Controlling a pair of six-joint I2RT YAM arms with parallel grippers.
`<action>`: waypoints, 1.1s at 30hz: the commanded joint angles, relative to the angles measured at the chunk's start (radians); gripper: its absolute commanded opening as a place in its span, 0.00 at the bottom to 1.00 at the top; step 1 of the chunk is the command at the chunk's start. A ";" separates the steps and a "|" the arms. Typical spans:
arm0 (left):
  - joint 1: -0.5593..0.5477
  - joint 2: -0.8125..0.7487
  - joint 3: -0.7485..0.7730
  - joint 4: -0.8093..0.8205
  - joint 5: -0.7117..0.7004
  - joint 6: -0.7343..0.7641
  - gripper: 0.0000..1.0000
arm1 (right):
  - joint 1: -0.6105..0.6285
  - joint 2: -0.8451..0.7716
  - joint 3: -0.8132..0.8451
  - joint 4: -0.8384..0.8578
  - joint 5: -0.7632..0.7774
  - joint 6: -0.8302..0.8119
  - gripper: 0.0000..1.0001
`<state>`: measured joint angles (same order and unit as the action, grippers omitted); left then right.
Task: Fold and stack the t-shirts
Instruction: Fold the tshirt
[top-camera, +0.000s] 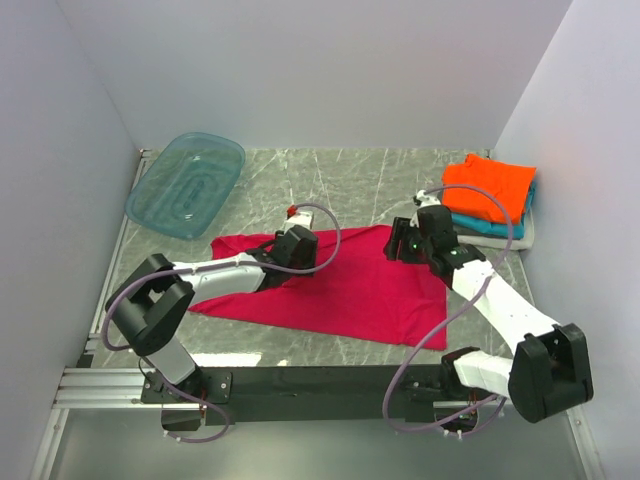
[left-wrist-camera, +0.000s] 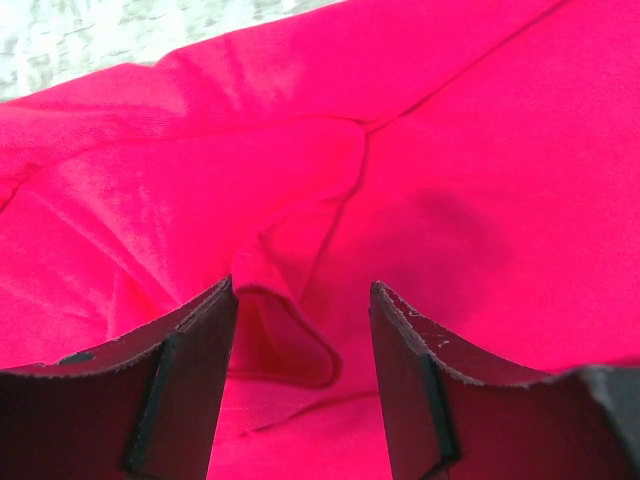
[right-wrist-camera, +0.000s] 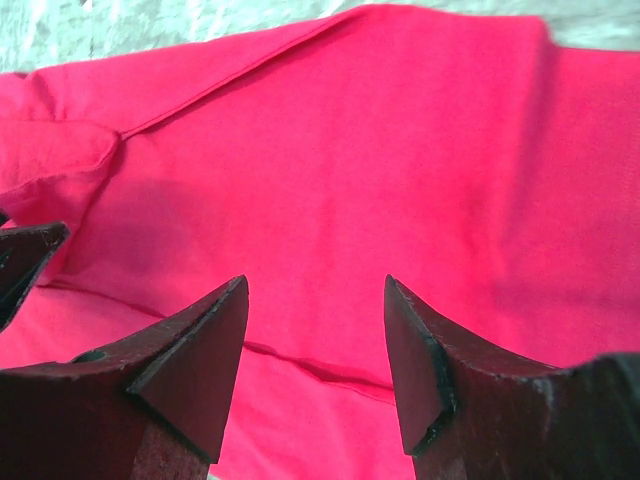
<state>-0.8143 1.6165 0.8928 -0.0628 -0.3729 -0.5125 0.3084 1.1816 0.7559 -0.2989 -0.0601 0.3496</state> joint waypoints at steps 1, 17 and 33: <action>0.000 0.010 0.055 -0.043 -0.066 -0.015 0.60 | -0.035 -0.048 -0.018 -0.003 -0.009 -0.024 0.64; 0.040 -0.003 0.084 -0.060 -0.170 0.042 0.00 | -0.244 0.317 0.221 -0.017 0.091 0.017 0.64; 0.130 -0.070 0.164 -0.057 -0.158 0.154 0.01 | -0.365 0.561 0.361 -0.025 0.169 0.045 0.61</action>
<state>-0.6903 1.5692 1.0183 -0.1314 -0.5022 -0.3977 -0.0505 1.7264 1.0546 -0.3290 0.0547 0.3809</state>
